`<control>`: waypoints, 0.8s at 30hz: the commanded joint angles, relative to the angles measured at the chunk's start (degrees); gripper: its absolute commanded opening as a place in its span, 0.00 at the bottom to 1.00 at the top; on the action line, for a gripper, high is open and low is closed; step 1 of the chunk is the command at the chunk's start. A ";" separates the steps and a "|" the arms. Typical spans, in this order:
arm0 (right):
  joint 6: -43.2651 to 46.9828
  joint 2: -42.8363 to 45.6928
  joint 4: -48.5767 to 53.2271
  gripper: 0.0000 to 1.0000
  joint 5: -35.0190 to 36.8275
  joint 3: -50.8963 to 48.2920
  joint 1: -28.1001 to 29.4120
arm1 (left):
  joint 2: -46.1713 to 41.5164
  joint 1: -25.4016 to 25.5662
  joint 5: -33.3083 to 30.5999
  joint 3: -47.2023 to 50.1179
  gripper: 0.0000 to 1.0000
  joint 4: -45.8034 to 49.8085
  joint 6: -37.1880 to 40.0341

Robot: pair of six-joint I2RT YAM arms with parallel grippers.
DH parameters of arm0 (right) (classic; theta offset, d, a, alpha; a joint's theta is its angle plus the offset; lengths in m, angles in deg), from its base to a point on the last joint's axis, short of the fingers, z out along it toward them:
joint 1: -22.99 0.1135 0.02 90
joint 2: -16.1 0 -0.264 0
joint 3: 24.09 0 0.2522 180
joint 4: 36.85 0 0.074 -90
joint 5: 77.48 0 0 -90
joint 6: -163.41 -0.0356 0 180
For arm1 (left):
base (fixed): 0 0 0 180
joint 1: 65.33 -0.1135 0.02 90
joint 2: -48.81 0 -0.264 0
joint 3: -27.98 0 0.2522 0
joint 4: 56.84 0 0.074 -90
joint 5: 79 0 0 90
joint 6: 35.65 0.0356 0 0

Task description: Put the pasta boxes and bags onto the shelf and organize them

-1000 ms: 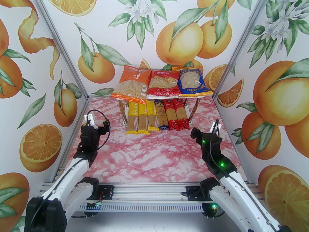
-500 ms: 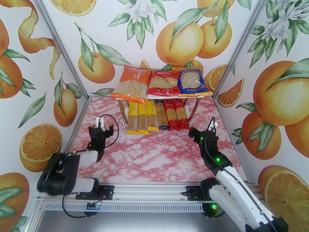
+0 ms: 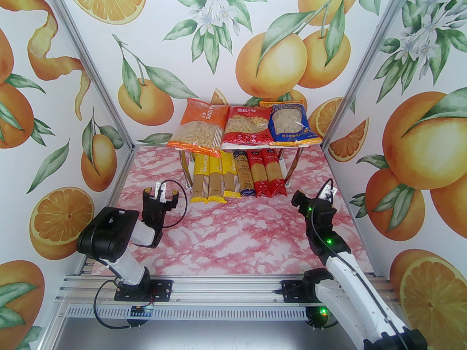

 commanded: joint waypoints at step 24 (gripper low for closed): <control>11.98 -34.72 -63.41 1.00 -9.82 -12.47 -6.43 | -0.20 -0.16 2.44 -0.21 1.00 -4.67 1.02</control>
